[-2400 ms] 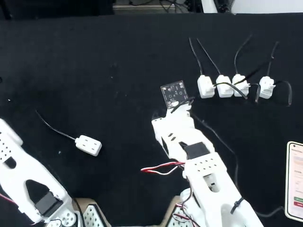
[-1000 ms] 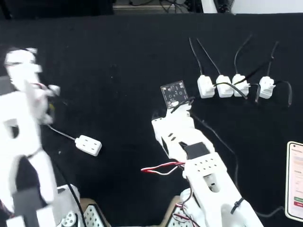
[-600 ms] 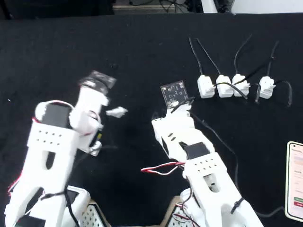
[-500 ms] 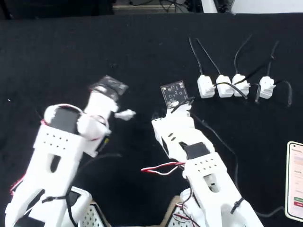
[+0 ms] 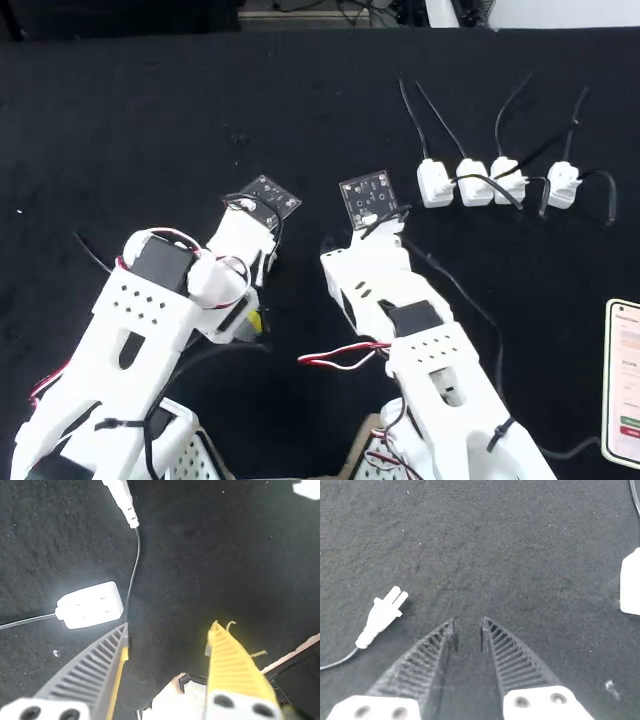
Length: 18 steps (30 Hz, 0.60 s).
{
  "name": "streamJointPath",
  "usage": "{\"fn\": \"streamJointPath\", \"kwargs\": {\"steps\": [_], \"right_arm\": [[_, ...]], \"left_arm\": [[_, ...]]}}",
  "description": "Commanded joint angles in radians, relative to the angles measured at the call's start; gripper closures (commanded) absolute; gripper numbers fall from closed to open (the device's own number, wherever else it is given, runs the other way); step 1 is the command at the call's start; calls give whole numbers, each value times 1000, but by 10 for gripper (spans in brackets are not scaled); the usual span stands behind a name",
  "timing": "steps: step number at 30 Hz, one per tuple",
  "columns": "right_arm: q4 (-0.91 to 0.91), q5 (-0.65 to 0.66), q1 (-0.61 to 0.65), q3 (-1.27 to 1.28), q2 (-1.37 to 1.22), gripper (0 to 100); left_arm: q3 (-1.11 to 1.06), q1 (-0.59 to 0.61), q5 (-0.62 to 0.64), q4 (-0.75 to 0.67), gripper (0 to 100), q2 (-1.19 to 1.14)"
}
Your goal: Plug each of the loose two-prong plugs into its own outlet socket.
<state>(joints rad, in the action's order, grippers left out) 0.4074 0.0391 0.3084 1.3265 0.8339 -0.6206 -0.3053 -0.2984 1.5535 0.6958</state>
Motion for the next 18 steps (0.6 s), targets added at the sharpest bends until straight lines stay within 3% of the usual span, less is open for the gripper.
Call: {"fn": "streamJointPath", "kwargs": {"steps": [1,10,15,18], "right_arm": [[-23,-3,11,-10,28,918],[-23,-8,12,-10,28,917],[-23,-92,164,-12,22,917],[-25,-107,230,-13,21,917]], "left_arm": [[54,131,-11,-6,736,26],[-31,756,-12,-169,736,14],[-214,819,-12,-385,736,14],[-354,826,-12,-592,736,18]]}}
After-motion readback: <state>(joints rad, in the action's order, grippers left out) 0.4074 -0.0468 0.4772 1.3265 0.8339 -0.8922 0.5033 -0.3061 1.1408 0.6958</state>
